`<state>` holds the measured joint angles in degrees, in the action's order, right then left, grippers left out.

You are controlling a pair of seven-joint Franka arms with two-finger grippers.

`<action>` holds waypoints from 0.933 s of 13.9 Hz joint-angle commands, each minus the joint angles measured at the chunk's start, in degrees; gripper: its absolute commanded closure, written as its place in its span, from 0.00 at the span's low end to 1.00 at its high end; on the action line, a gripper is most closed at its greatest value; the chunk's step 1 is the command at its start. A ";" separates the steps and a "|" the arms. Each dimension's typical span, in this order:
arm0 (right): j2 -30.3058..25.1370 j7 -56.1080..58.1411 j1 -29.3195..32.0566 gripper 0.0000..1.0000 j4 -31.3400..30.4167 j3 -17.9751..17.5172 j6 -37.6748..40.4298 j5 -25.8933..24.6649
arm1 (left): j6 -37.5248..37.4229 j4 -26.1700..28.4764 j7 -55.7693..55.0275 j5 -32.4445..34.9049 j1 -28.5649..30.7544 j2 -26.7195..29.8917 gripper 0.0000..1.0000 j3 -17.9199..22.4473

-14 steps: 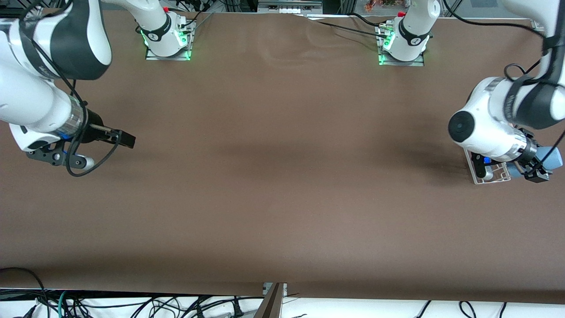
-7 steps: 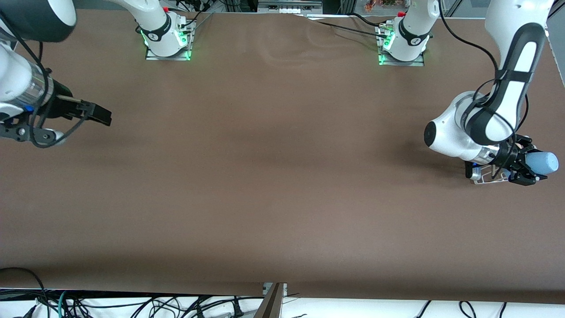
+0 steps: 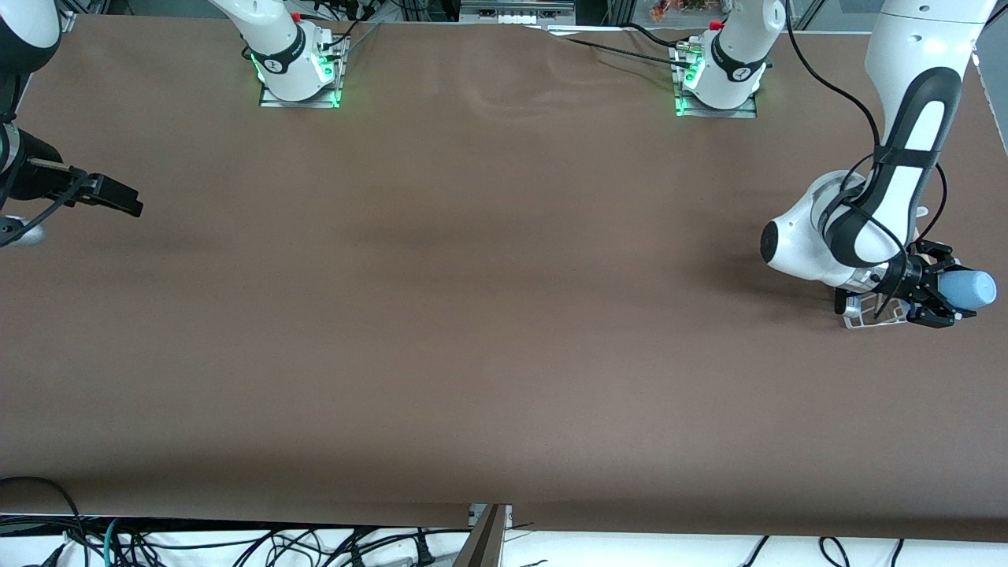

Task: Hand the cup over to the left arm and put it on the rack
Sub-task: 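Lower the cup onto the wire rack with the left gripper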

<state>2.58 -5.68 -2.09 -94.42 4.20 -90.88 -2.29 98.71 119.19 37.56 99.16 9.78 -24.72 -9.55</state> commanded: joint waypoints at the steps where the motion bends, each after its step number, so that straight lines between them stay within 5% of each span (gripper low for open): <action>1: -4.24 0.77 2.18 0.00 -3.31 -2.18 -0.01 -1.05 | -0.80 1.13 -2.22 1.92 -0.20 -0.32 1.00 0.23; 10: -5.66 0.59 2.01 0.00 -1.99 -2.01 2.73 -0.35 | -0.72 0.16 -5.92 1.83 -0.82 -4.98 1.00 0.15; 11: -5.66 0.67 2.01 0.00 -1.99 -1.92 2.73 -0.35 | -0.63 -0.27 -5.92 1.74 -0.90 -5.24 0.79 0.15; 12: -5.66 0.76 2.01 0.00 -1.99 -1.83 2.99 -0.35 | -0.37 -1.15 -6.01 0.96 -0.99 -5.25 0.01 0.06; 13: -5.66 0.76 2.18 0.00 -1.99 -1.66 3.17 -0.35 | -0.28 -2.03 -5.92 0.86 -0.99 -5.25 0.00 0.06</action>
<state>-2.18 -5.65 -1.24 -95.67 3.29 -88.33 -2.57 98.74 119.55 32.09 99.23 9.07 -29.26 -9.68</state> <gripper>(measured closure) 0.000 0.194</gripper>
